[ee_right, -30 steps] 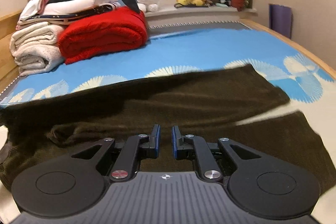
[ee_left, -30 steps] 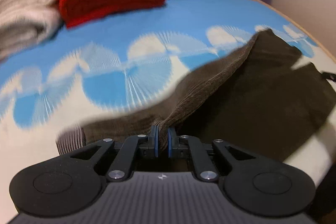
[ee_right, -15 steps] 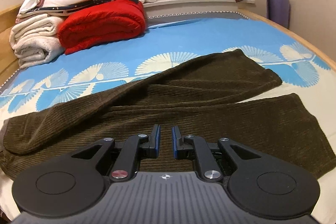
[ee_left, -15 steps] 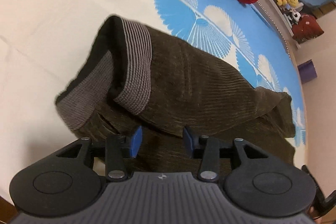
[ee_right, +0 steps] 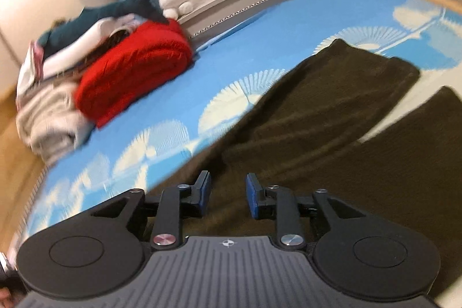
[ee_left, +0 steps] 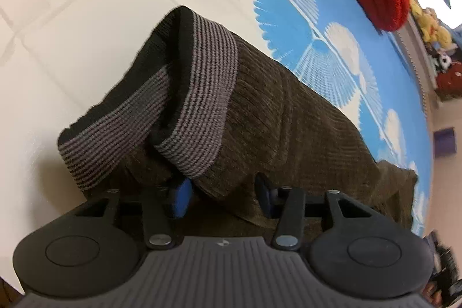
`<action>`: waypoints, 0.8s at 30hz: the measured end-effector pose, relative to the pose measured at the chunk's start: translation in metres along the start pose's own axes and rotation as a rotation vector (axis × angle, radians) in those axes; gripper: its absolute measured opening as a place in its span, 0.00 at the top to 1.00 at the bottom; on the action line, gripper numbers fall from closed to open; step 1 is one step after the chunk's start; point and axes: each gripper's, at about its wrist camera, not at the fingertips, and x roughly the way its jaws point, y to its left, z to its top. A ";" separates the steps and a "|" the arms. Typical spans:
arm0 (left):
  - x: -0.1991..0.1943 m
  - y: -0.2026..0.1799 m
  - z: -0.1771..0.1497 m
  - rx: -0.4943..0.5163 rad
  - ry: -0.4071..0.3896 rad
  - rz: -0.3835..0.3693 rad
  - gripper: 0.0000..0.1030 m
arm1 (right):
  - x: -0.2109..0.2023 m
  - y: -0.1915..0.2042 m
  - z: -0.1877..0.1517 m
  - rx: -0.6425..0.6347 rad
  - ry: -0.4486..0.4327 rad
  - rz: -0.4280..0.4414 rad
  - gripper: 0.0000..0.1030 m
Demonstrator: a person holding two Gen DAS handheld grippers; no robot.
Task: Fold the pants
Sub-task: 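Lift the grey waistband with the left tool and fold it over the pants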
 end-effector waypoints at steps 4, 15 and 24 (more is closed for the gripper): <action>-0.008 -0.013 -0.003 0.046 -0.042 0.081 0.84 | 0.050 0.000 0.023 0.051 -0.007 0.021 0.63; -0.025 -0.032 -0.006 0.119 -0.096 0.113 0.85 | 0.175 -0.009 0.036 0.200 0.132 -0.061 0.52; -0.022 -0.033 -0.003 0.127 -0.088 0.131 0.89 | 0.178 0.004 0.051 0.117 0.109 -0.090 0.97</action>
